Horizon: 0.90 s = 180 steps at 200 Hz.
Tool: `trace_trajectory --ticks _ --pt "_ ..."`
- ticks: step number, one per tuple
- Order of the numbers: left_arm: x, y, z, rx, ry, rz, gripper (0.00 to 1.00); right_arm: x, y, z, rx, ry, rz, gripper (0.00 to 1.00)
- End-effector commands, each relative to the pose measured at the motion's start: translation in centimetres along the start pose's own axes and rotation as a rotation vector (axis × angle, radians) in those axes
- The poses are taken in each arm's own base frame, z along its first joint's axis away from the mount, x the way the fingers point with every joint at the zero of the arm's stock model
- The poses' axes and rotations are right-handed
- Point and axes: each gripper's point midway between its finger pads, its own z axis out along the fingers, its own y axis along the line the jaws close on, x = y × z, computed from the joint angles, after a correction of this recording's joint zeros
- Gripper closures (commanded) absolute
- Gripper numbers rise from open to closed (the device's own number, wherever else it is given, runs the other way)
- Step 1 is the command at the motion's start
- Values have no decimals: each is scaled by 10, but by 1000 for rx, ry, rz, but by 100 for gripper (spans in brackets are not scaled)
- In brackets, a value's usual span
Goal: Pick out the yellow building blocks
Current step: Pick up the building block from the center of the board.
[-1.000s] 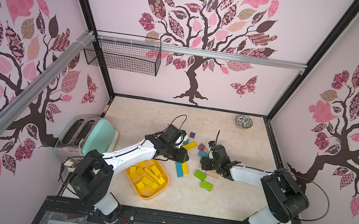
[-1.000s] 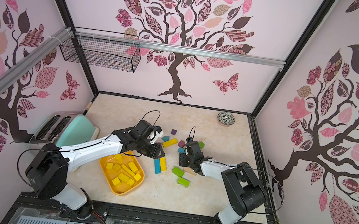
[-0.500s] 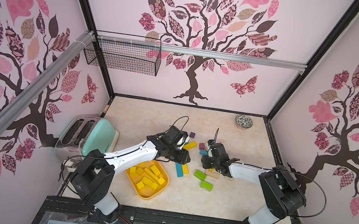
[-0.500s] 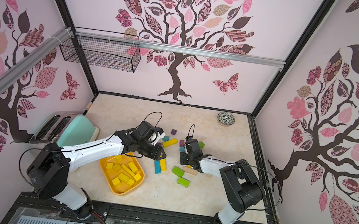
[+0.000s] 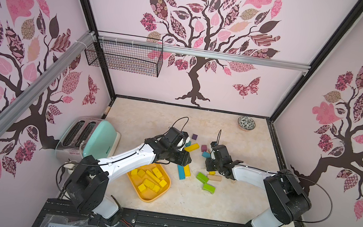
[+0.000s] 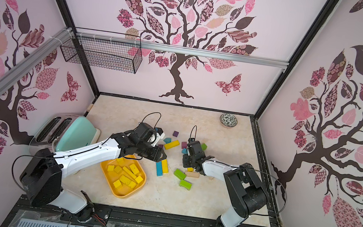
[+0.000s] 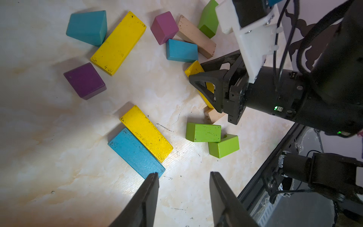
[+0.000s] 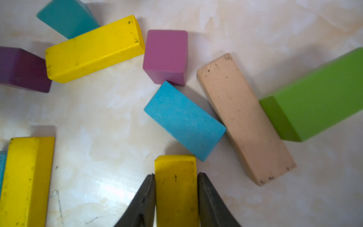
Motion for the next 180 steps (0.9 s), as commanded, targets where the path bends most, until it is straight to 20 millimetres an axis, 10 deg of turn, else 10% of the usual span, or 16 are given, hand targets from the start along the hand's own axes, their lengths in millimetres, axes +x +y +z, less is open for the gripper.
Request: trace_trajectory --ticks 1,67,180 --pt "1 5 -7 -32 -23 14 52 -14 1 -14 8 -47 -20 65" --pt "-1 5 -19 -37 -73 11 52 -42 22 -57 -94 -234 -45 69" --pt "-14 50 -88 -266 -323 -5 52 -47 170 -154 -838 -404 -316 68"
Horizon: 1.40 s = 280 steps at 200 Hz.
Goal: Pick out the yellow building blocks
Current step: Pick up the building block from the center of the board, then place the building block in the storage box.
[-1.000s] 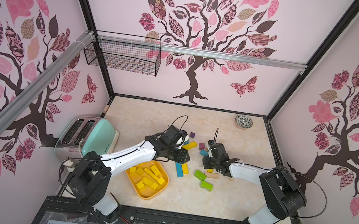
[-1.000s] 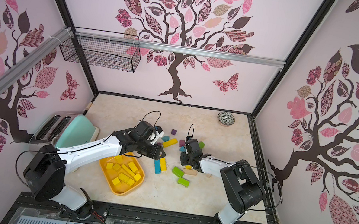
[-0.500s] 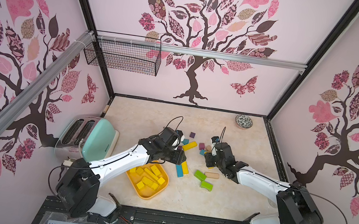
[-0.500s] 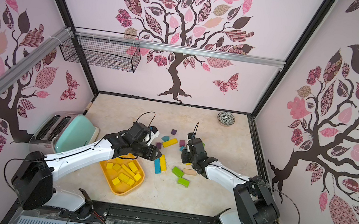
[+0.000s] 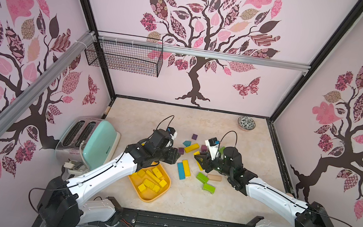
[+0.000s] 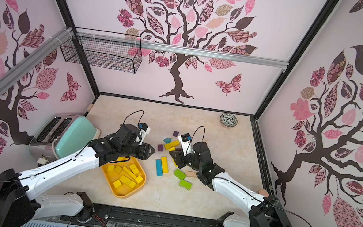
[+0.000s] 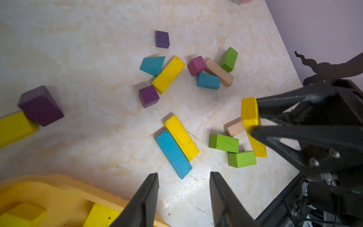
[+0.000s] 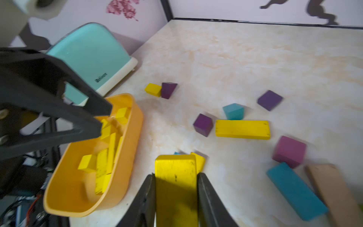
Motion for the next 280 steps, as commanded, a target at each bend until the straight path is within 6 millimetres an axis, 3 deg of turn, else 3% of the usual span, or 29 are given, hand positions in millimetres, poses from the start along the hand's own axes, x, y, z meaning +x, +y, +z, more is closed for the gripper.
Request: trace_trajectory --ticks 1,19,73,110,139,176,209,280 --pt "-6 22 -15 -96 -68 3 52 -11 54 5 -245 -24 -83 68" --pt "-7 32 -29 -145 -108 10 52 -10 77 9 -356 -9 -78 68" --pt "-7 64 -84 -288 -279 6 50 -5 119 28 -519 30 -69 68" --pt "5 78 -110 -338 -327 0 50 11 148 48 -547 88 -161 67" --pt "18 91 -125 -391 -318 -30 50 14 167 59 -589 99 -162 66" --pt "33 103 -137 -416 -339 -70 50 13 174 74 -596 102 -163 68" --pt "30 106 -148 -426 -391 -70 49 11 179 88 -562 102 -168 67" --pt "31 105 -142 -419 -379 -70 49 18 177 102 -503 118 -186 66"
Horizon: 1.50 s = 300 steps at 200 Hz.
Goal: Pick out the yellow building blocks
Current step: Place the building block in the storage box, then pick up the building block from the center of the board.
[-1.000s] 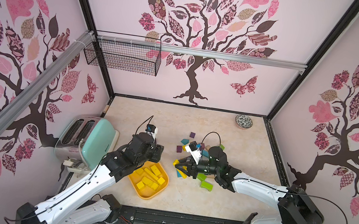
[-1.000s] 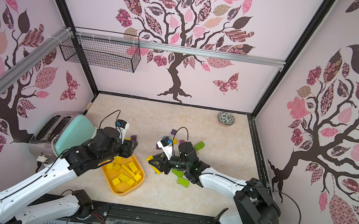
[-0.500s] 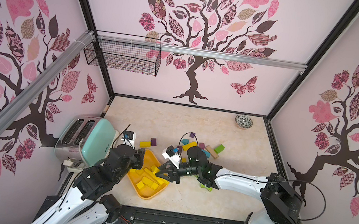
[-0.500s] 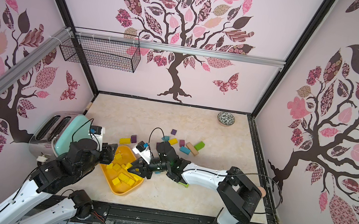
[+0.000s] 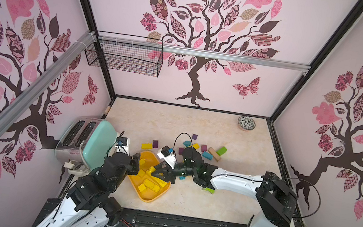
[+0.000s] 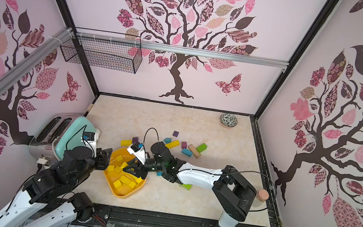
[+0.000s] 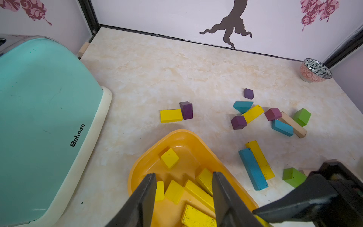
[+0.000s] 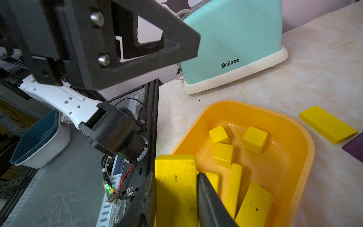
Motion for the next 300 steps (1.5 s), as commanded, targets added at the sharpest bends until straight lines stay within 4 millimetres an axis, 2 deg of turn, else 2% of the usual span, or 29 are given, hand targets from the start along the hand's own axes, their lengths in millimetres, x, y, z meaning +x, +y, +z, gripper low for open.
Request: trace_trajectory --ticks 1,23,55,125,174,220,245,274,300 --pt "2 0 2 -2 5 -4 49 -3 -4 8 34 6 -13 66" --pt "4 -1 4 2 9 -13 48 -3 -6 15 53 36 -34 64" --pt "3 -1 3 4 1 -16 48 -1 -30 25 176 79 -53 63" --pt "-4 10 -7 -16 -60 -53 48 -19 -66 40 334 88 -63 55" --pt "-8 16 -16 -8 -112 -89 46 -20 -62 41 314 78 -44 54" --pt "-7 15 -15 -3 -114 -90 44 -9 -63 20 366 36 -19 55" --pt "-5 12 -10 -3 -89 -72 44 -13 -57 4 380 -5 -39 54" --pt "-1 10 -4 -18 -54 -50 44 -18 -59 -21 465 -44 -77 53" --pt "3 -2 5 12 -12 -15 44 -20 -63 -49 538 -107 -69 51"
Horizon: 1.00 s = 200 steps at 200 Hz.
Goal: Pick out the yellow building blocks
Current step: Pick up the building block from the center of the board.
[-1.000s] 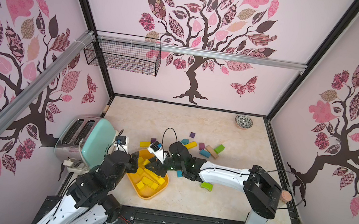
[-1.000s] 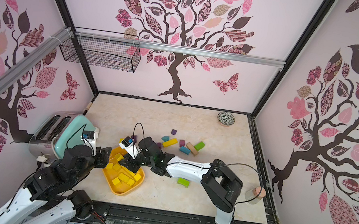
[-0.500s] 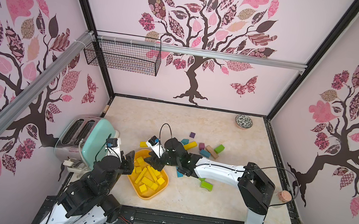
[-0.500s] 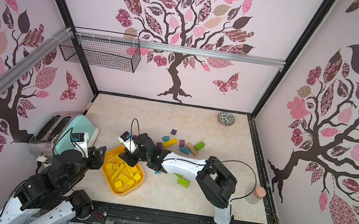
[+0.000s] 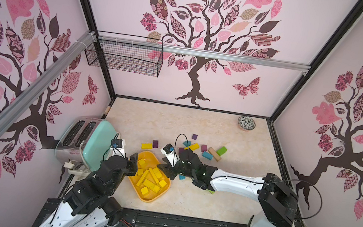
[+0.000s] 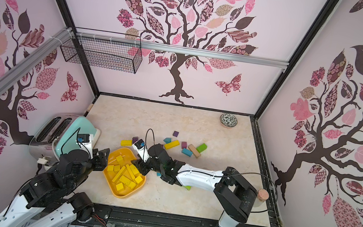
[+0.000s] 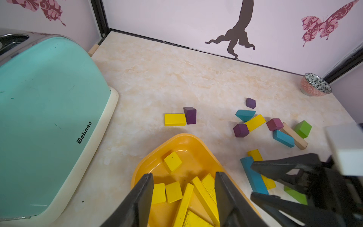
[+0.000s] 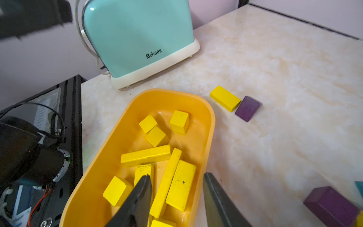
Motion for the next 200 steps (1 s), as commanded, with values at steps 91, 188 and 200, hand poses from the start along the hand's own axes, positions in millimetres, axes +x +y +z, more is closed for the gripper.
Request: trace_trajectory --ticks 91,188,200 --pt "12 -97 69 217 241 79 45 0 -106 -107 352 -118 133 46" --pt "81 -199 118 388 593 118 51 62 -125 -168 501 -110 294 43" --pt "95 -211 119 407 639 127 51 66 -127 -174 519 -121 295 43"
